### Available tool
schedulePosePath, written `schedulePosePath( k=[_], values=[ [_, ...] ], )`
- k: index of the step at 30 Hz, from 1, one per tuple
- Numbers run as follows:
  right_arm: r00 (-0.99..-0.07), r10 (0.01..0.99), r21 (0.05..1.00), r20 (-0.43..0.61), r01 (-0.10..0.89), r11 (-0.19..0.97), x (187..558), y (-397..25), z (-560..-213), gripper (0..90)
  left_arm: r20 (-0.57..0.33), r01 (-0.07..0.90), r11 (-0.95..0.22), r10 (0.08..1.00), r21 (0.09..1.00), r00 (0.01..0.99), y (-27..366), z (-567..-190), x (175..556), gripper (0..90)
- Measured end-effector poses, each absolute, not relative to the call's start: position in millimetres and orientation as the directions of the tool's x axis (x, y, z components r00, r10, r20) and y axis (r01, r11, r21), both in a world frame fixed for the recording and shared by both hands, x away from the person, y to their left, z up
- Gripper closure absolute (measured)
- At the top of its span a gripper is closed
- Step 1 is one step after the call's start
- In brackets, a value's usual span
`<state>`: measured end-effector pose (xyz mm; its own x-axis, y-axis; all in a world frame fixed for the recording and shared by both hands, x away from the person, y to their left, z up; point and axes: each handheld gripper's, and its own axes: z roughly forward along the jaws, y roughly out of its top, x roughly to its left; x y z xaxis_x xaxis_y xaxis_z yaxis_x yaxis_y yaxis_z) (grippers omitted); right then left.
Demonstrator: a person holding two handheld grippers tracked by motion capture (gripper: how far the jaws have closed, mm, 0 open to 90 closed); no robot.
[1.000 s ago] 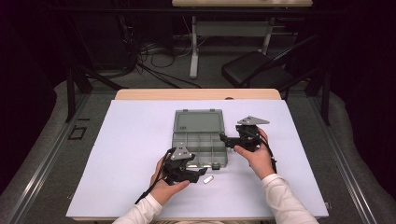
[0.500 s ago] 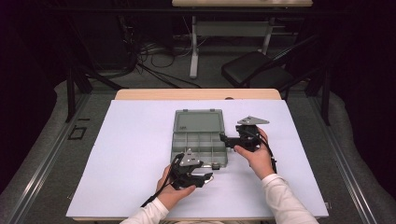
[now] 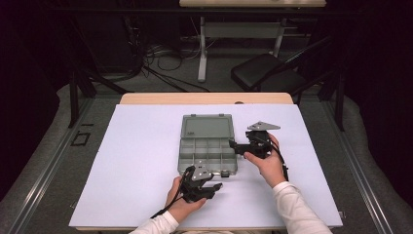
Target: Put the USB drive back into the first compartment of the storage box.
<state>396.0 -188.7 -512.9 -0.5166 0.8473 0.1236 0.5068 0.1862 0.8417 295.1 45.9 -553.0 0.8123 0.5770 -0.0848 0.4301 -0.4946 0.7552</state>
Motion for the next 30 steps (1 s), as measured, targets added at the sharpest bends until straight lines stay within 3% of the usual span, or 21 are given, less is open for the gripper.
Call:
schedulePosePath(
  k=[11, 30],
  values=[
    [-0.518, 0.846, 0.836, 0.124, 0.514, 0.193, 396, -188, -514, 19.7, -0.122, 0.484, -0.484, 0.604, 0.729, 0.788, 45, -557, 293, 61.1],
    [-0.518, 0.847, 0.832, 0.122, 0.519, 0.197, 397, -188, -516, 19.8, -0.105, 0.473, -0.503, 0.596, 0.723, 0.796, 39, -563, 291, 69.2]
  ],
)
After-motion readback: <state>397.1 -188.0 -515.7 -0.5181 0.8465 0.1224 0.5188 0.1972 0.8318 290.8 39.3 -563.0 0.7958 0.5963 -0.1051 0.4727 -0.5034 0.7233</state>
